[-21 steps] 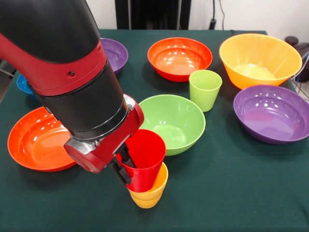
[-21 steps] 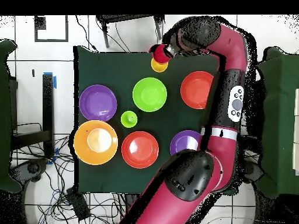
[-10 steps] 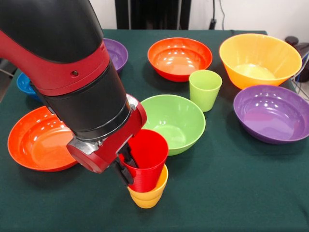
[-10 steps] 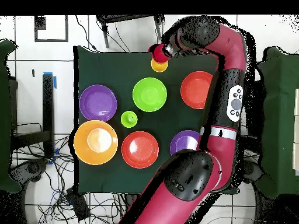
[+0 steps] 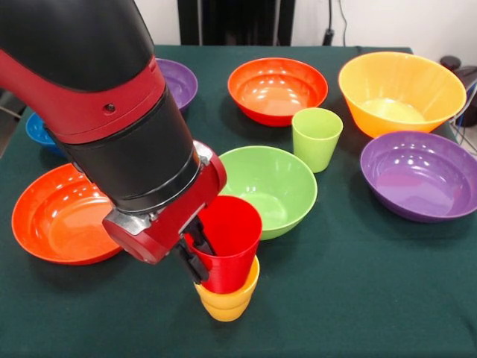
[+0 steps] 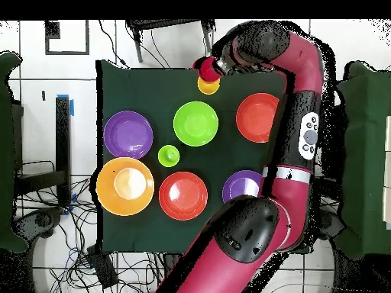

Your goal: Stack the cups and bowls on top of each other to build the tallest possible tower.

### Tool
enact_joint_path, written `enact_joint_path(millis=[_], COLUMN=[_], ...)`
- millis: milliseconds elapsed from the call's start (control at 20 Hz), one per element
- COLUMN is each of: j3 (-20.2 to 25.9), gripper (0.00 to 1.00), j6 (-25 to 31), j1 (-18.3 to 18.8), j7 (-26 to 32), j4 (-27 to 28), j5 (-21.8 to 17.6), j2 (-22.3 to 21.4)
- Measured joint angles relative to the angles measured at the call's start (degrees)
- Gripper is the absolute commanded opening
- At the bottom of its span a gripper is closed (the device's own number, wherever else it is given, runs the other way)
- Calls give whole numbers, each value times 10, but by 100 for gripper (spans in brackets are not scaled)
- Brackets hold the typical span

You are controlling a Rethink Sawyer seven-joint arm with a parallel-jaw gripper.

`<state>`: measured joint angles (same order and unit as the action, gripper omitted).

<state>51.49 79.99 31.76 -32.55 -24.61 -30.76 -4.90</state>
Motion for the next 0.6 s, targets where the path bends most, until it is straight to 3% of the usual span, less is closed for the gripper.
enact_joint_path(millis=[600], j3=[-32], gripper=[0], j6=[0], j1=[1], j7=[0], j4=[-7], j5=[28], j2=[-1])
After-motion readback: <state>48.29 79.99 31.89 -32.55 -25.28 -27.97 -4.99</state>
